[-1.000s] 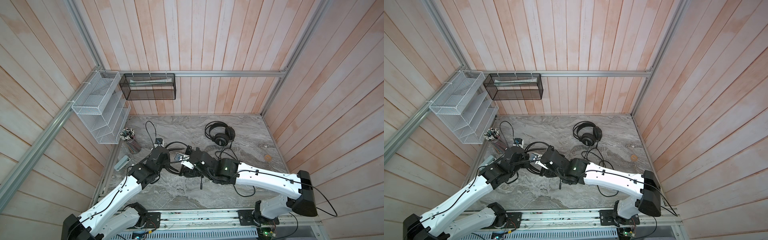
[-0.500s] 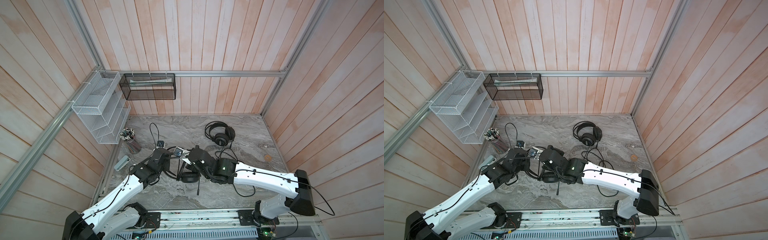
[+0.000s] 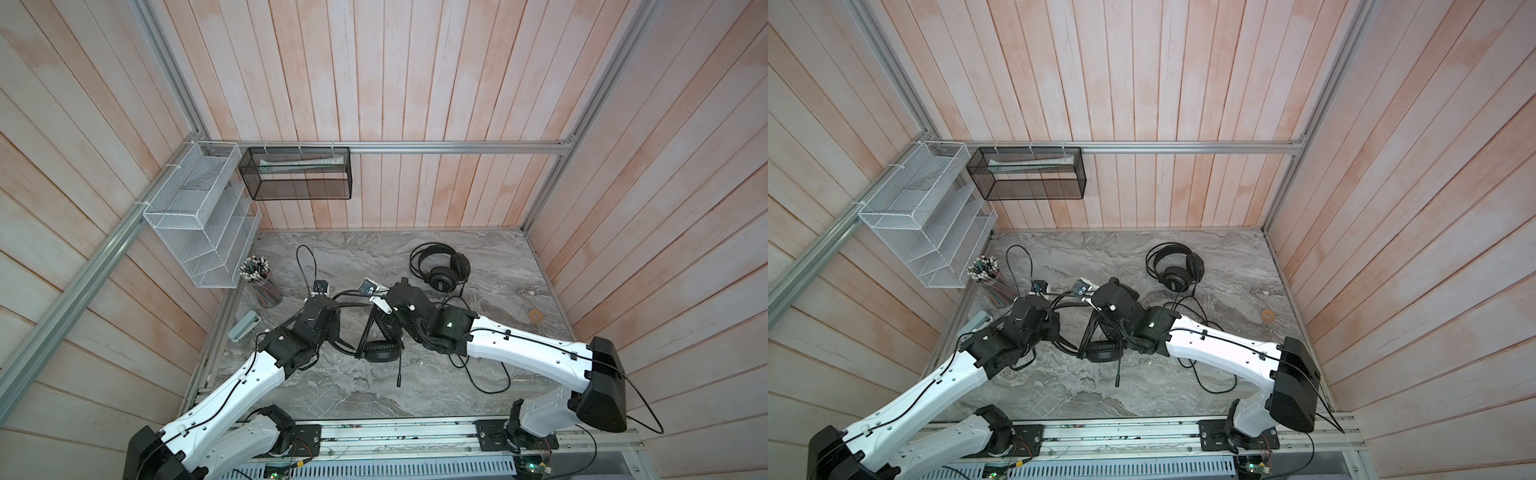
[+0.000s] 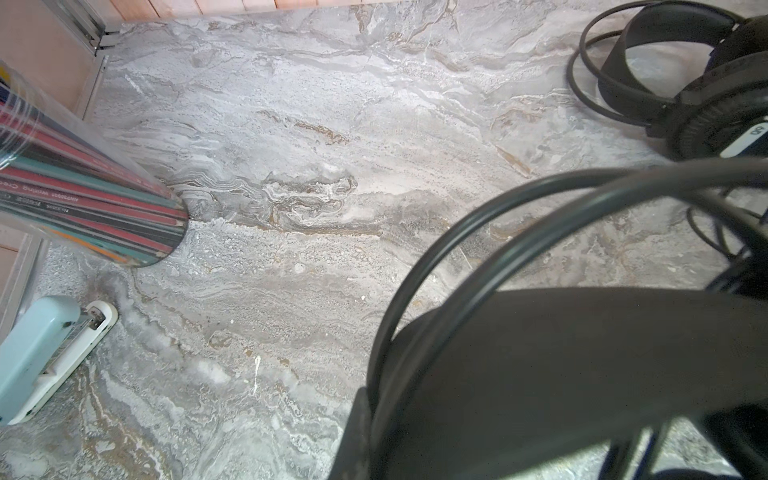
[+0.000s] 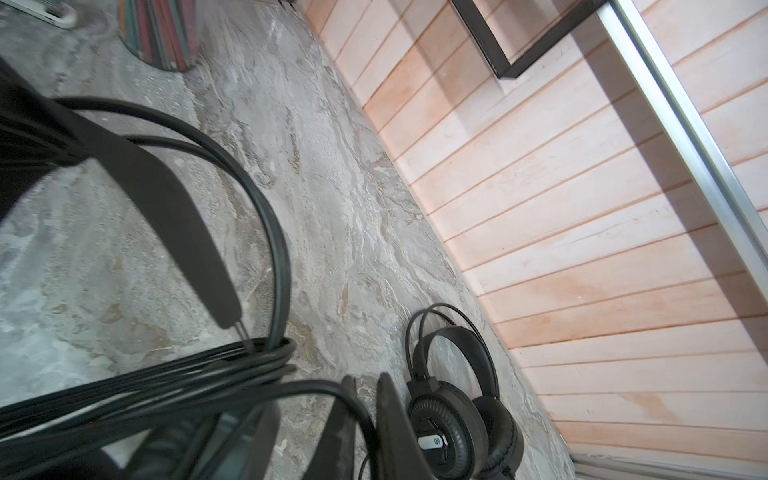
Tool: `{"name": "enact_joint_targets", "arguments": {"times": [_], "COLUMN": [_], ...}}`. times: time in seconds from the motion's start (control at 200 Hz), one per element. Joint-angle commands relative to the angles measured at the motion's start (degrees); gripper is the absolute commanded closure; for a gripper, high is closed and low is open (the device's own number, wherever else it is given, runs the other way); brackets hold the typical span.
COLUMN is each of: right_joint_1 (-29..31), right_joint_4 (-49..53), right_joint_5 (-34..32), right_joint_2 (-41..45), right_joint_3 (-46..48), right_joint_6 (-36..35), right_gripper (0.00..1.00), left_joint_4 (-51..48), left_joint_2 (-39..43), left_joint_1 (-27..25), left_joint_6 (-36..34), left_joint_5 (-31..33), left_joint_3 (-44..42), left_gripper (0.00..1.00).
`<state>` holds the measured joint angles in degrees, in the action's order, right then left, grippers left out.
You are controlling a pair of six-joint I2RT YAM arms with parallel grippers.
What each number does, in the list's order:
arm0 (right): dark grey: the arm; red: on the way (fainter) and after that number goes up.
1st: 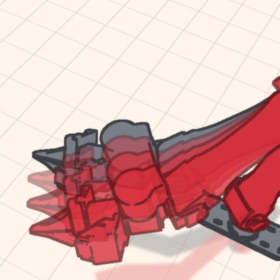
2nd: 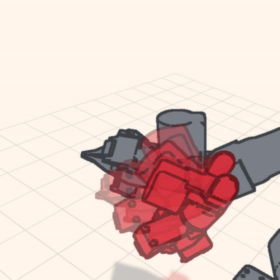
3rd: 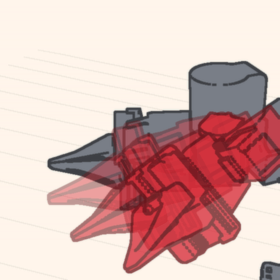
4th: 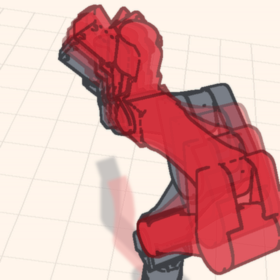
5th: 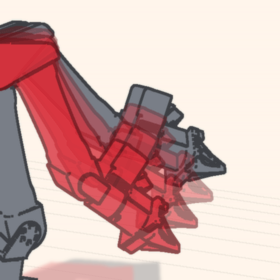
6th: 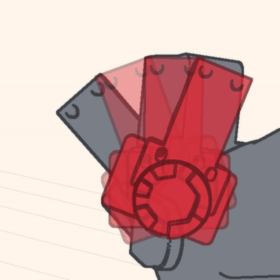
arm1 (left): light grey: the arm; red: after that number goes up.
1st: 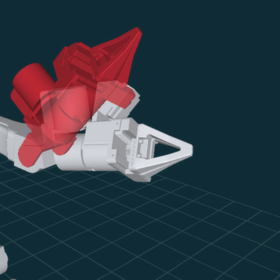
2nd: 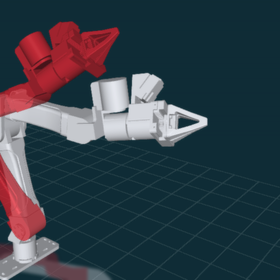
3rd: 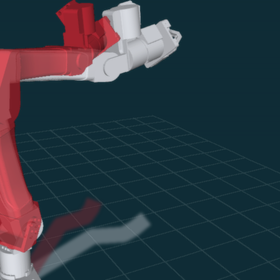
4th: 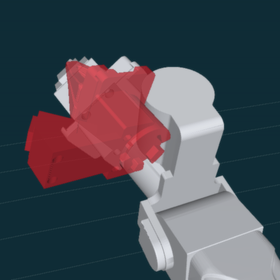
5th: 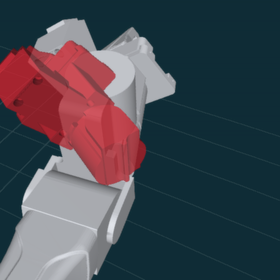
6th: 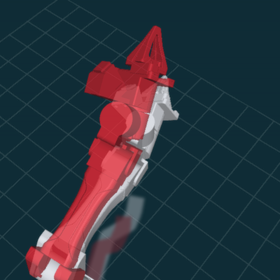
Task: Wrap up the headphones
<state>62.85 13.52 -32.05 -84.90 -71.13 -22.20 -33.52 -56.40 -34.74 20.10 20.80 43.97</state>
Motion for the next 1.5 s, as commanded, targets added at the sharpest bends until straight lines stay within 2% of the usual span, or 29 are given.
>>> {"name": "enact_joint_targets", "arguments": {"times": [0.0,0.115,0.35,0.515,0.81,1.005,1.22,1.245,1.495], "right_joint_1": [-1.7,-2.9,-4.7,-7.0,-8.3,-8.7,-10.7,-11.0,-14.1], "right_joint_4": [-4.9,-5.1,-5.8,-7.5,-7.3,-7.2,-7.8,-7.8,-8.0], "right_joint_5": [-0.7,-0.4,1.8,4.0,7.7,8.4,13.6,14.1,16.6], "right_joint_2": [0.0,-1.2,-1.8,-1.2,-3.4,-3.0,1.0,1.4,6.3], "right_joint_3": [-1.0,-1.0,1.7,3.7,3.9,5.1,8.3,8.8,12.8], "right_joint_6": [-0.8,-1.2,0.3,2.4,4.1,6.0,10.2,10.7,15.6], "right_gripper": [0.85,0.82,0.84,0.87,0.83,0.72,0.64,0.59,0.43], "left_joint_4": [1.6,1.5,0.7,-0.6,-1.6,-3.7,-4.9,-5.0,-5.2], "left_joint_2": [1.8,2.7,6.1,7.4,9.4,9.3,8.4,8.4,7.5], "left_joint_1": [-0.6,-0.8,-0.8,-0.8,-0.7,-0.3,1.3,1.5,5.3], "left_joint_6": [-0.1,-0.2,0.7,1.8,3.5,4.9,5.7,5.7,6.2], "left_joint_5": [-2.7,-2.9,-1.1,-3.7,-7.1,-7.1,-7.4,-7.5,-10.9], "left_joint_3": [-0.5,-0.7,0.4,1.6,3.8,7.0,9.1,9.3,11.3], "left_gripper": [1.00,1.00,1.00,1.00,1.00,1.00,1.00,1.00,1.00]}}
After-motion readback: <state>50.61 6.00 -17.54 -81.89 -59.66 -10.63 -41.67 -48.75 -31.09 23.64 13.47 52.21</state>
